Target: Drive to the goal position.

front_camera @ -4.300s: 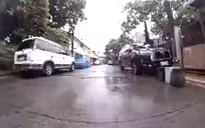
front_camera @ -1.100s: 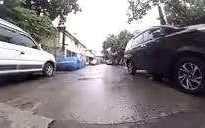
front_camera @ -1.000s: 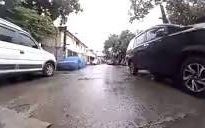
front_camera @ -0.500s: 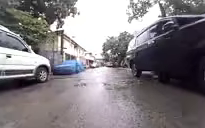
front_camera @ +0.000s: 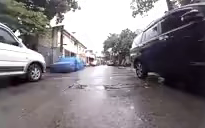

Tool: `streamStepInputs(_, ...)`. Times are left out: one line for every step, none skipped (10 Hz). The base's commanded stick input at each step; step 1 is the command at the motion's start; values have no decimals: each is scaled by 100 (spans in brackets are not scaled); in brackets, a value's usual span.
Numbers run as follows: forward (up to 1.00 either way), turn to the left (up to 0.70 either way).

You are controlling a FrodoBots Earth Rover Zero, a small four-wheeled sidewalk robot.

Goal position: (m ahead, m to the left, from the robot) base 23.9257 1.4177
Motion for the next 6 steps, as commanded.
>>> streamStepInputs(100,2)
streamStepInputs(100,0)
streamStepInputs(100,0)
streamStepInputs(100,0)
streamStepInputs(100,0)
streamStepInputs(100,0)
